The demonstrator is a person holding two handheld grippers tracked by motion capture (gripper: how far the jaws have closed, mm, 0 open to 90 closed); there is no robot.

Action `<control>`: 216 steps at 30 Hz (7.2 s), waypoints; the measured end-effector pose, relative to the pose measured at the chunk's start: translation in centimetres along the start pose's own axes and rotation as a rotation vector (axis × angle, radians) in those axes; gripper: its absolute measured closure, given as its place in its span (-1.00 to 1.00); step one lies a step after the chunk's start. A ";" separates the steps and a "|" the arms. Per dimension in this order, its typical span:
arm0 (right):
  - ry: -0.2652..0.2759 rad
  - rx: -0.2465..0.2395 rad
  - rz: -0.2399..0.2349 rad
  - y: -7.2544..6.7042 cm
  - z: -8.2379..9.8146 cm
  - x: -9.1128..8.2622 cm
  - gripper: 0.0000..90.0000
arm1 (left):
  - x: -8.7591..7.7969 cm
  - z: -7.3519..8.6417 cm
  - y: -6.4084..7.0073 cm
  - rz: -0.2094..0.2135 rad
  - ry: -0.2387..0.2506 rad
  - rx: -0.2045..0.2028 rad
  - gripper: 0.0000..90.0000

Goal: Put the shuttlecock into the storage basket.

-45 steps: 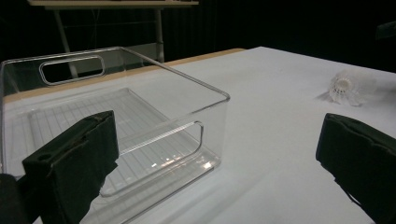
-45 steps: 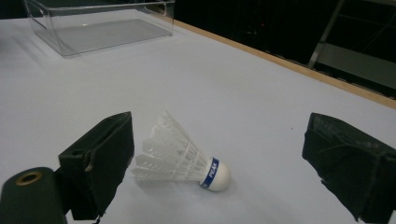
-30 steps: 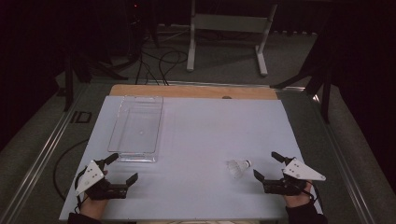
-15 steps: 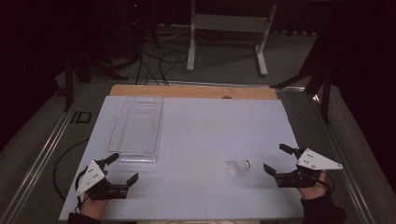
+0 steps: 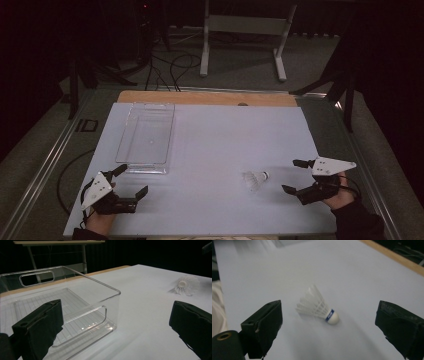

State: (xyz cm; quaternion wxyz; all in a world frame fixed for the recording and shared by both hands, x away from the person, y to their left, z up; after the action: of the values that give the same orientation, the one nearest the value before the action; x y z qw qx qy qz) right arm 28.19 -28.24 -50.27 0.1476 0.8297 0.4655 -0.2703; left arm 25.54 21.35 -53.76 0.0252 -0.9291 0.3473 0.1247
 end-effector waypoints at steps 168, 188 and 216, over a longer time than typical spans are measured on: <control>-0.630 -0.751 -0.475 2.2 1.1 11.1 0.45 | 0.4 0.4 0.4 0.045 -0.023 0.000 -1.00; -0.583 -0.585 -0.479 1.8 -1.5 10.3 0.47 | 0.4 0.4 0.4 0.050 -0.028 -0.003 -1.00; -0.582 -0.283 -0.499 -0.9 -4.1 12.3 0.47 | 0.6 0.5 0.6 0.062 -0.043 0.002 -1.00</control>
State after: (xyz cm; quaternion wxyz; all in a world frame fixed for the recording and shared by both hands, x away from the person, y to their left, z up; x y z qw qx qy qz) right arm 33.90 -17.20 -54.14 0.3156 0.5517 0.6240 -0.4546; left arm 25.45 20.59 -54.40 0.0297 -0.9150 0.3753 0.1450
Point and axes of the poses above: each handheld gripper's, and its own axes: x roughly forward along the jaws, z roughly out of its underside, y roughly to its right, the point moved 7 cm from there along x, roughly forward along the jaws, and after that the axes turned 1 degree about y, right-handed, at the moved point
